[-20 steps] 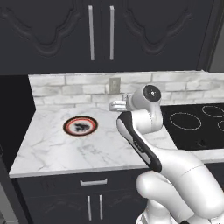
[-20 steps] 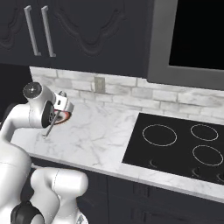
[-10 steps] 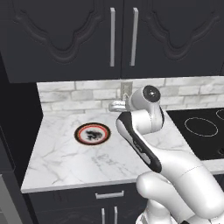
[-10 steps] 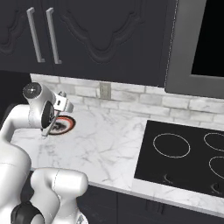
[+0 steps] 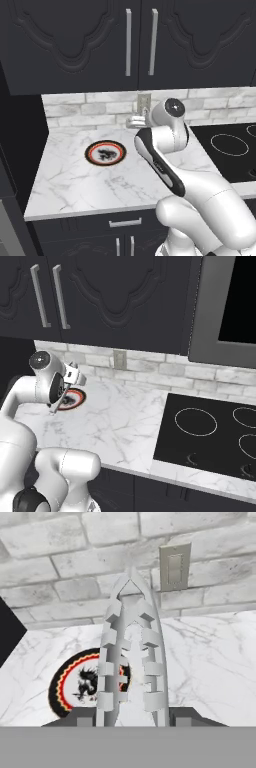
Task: Pick up the tongs from the counter and place them near the plate next to the oven.
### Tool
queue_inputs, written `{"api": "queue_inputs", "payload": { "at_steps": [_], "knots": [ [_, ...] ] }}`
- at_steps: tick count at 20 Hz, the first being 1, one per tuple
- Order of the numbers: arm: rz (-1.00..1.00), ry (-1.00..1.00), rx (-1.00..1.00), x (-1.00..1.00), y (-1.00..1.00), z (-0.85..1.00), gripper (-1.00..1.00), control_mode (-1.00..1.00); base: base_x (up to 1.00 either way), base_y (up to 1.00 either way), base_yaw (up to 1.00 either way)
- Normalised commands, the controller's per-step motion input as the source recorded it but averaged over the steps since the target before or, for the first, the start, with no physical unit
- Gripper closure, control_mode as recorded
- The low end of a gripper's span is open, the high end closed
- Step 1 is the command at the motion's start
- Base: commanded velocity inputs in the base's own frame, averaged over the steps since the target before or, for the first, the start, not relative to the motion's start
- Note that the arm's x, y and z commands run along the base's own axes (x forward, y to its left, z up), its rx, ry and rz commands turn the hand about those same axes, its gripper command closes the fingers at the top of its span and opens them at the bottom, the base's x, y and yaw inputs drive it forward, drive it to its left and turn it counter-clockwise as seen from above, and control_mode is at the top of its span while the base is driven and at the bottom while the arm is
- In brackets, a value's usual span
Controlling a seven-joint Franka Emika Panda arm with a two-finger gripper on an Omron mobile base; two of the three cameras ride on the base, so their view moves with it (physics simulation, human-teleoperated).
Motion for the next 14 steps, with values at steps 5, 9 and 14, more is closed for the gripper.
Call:
{"api": "queue_inputs", "payload": {
  "at_steps": [5,9,14],
  "knots": [
    [0.00,0.11,0.00,0.28,-0.20,-0.46,1.00,-1.00,0.00,0.00,0.00],
    [0.00,0.10,0.00,0.41,-0.17,-0.45,1.00,-1.00,0.00,0.00,0.00],
    [0.00,0.06,0.00,0.49,-0.12,-0.43,1.00,-1.00,0.00,0.00,0.00]
  ]
}}
